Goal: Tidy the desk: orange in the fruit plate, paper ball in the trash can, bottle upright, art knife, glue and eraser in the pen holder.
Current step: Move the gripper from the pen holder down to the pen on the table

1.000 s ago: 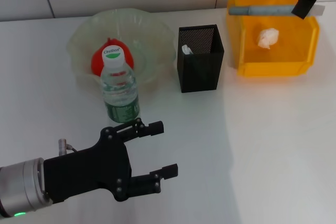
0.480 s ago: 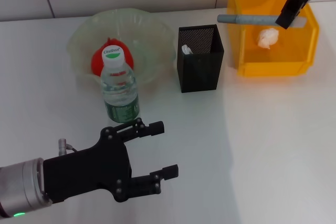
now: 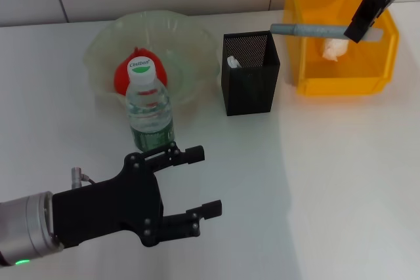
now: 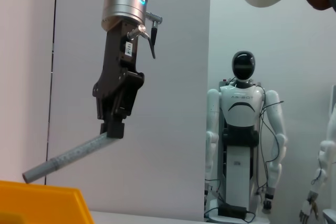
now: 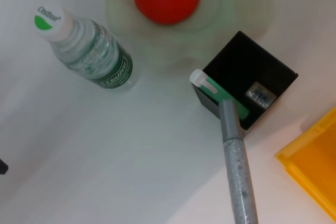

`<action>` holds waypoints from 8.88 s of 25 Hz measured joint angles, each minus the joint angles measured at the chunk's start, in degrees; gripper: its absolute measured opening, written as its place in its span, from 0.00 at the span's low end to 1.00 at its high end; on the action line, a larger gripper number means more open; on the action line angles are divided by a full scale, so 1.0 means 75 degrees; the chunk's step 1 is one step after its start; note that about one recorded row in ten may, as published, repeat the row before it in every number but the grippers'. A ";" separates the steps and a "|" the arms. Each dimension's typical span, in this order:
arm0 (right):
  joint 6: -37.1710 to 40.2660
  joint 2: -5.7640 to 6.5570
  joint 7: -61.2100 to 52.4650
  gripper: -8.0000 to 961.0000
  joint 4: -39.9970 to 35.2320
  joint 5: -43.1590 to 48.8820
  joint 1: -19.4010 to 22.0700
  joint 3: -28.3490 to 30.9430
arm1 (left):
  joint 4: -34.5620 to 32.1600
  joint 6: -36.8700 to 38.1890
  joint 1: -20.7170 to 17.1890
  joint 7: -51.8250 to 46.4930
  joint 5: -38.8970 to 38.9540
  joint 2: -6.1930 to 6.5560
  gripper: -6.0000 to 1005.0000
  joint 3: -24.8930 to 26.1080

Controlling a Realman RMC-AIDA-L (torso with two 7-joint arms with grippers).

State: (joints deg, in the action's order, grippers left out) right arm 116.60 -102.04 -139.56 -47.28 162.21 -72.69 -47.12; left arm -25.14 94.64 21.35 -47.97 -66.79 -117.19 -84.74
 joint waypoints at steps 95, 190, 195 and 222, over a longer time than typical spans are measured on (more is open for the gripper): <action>-0.2351 -0.0456 -0.0698 0.17 0.2273 0.0395 -0.0609 -0.0877 | -0.0024 -0.0102 0.0118 0.0162 0.0000 -0.0100 0.78 0.0096; -0.3715 -0.2378 -0.3999 0.49 -0.2405 -0.1350 0.3702 -0.4247 | -0.0010 0.0221 -0.0032 0.0070 -0.0190 0.0160 0.78 0.0663; -0.3810 -0.2379 -0.4002 0.49 -0.2021 -0.1352 0.3559 -0.4199 | 0.0001 0.0216 -0.0023 0.0065 -0.0189 0.0179 0.78 0.0727; -0.4623 -0.2367 -0.3997 0.48 -0.0407 -0.1665 0.2889 -0.4335 | -0.0023 0.0214 -0.0053 0.0080 -0.0188 0.0229 0.78 0.0765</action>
State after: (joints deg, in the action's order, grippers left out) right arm 81.93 -119.80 -169.54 -50.33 149.72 -51.02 -79.63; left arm -25.31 96.24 20.96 -47.38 -68.20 -115.48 -79.01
